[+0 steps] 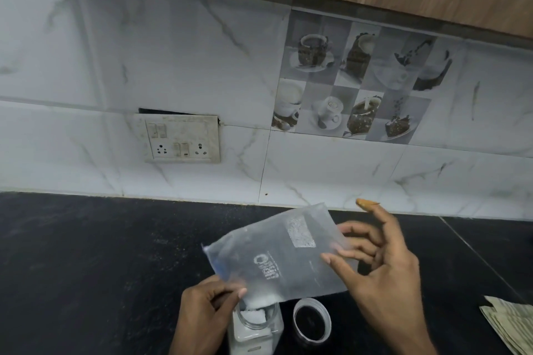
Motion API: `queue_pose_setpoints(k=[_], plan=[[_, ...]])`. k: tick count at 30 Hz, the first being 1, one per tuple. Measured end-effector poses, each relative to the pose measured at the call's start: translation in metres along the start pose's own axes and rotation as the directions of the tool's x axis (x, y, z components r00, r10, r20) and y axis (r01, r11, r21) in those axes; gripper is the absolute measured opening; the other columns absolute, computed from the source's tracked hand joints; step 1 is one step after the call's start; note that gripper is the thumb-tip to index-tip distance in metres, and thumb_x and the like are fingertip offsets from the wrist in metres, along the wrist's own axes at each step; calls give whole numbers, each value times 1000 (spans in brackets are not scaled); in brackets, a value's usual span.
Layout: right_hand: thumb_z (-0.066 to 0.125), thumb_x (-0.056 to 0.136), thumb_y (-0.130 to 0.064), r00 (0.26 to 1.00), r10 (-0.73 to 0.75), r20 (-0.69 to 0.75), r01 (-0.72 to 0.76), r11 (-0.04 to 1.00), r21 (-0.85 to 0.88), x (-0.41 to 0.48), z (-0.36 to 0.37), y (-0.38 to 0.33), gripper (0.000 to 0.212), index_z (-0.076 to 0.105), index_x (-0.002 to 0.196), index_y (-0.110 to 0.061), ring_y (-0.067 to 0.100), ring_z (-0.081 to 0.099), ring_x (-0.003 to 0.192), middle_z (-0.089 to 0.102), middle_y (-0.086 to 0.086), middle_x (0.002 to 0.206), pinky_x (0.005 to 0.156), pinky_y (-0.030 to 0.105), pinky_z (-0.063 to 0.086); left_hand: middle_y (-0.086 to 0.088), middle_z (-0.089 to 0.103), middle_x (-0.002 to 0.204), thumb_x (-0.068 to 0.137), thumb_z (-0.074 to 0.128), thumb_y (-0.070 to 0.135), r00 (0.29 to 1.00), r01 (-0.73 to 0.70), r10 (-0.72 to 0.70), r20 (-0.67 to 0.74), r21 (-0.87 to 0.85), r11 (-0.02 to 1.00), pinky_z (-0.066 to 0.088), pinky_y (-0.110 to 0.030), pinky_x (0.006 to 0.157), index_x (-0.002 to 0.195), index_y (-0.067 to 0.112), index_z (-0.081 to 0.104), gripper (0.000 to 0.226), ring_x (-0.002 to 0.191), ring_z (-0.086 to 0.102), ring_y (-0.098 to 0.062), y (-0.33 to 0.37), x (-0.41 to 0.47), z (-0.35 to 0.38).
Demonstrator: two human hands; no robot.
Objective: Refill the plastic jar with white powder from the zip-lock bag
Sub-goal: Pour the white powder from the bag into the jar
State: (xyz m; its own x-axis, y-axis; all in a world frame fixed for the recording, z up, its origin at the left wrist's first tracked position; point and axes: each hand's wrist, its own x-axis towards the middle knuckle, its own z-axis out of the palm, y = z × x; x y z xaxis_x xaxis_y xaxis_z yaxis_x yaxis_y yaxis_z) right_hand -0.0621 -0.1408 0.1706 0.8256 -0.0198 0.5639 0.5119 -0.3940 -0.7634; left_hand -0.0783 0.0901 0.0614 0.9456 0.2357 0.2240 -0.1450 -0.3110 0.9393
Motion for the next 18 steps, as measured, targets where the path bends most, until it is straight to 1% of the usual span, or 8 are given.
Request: queue_pose_setpoints(k=[2,4,6,8,9,11,13,18], plan=[[86,64,5,999,12,32,-9,995,-101,1,-6,2,44,73,99,-20,7,72,89,70,-12,100,75,22,60,15,74,66,68,82,-8,1000,3,-3,3,-1,1000,48,-1,57,62,18,80,27,60,69,7,0,1,-2],[83,69,4,998,27,55,-14,974,-227,3,-14,2,31,74,78,-24,-2,68,95,71,-17,98,74,17,58,12,70,54,70,83,-1,1000,1,-1,13,27,1000,46,-5,50,67,24,78,26,46,61,5,-2,0,-2],[79,75,-2,994,40,99,-4,939,-344,2,-20,-2,32,68,74,-33,-8,65,93,71,-25,96,66,11,54,-2,65,45,71,84,7,1000,12,-12,5,65,998,49,-18,45,72,26,76,20,42,49,3,-7,-1,-1],[76,80,-10,991,40,130,16,915,-403,-1,-19,-5,29,63,79,-36,-1,67,78,71,-25,87,56,13,49,-14,71,57,70,85,9,998,60,-61,3,65,996,56,-33,54,68,24,77,17,48,56,-5,-9,-1,-1],[76,81,-12,992,25,126,27,919,-394,-2,-17,-6,28,61,81,-36,2,67,72,70,-22,82,53,12,47,-10,74,63,70,85,7,998,69,-69,2,47,997,59,-30,56,66,24,77,19,51,63,-4,-8,-1,0],[79,79,-11,998,13,63,8,945,-326,-4,-15,-7,27,61,85,-31,2,68,65,71,-19,74,53,8,45,8,77,71,68,85,1,997,70,-70,10,5,998,55,-11,58,65,28,79,28,60,71,3,-3,-1,2],[83,73,-11,1000,28,2,-27,962,-271,-4,-13,-9,30,61,87,-27,1,68,64,72,-20,68,55,6,47,16,76,74,68,84,0,998,62,-62,23,-4,998,52,-5,59,62,32,78,33,65,71,4,1,-1,4],[86,66,-17,998,52,-29,-57,977,-207,-5,-10,-15,38,60,91,-29,0,68,63,72,-20,68,56,7,49,4,76,72,71,83,1,998,63,-62,25,-17,998,52,-7,60,67,23,80,23,67,72,-1,3,-4,5]])
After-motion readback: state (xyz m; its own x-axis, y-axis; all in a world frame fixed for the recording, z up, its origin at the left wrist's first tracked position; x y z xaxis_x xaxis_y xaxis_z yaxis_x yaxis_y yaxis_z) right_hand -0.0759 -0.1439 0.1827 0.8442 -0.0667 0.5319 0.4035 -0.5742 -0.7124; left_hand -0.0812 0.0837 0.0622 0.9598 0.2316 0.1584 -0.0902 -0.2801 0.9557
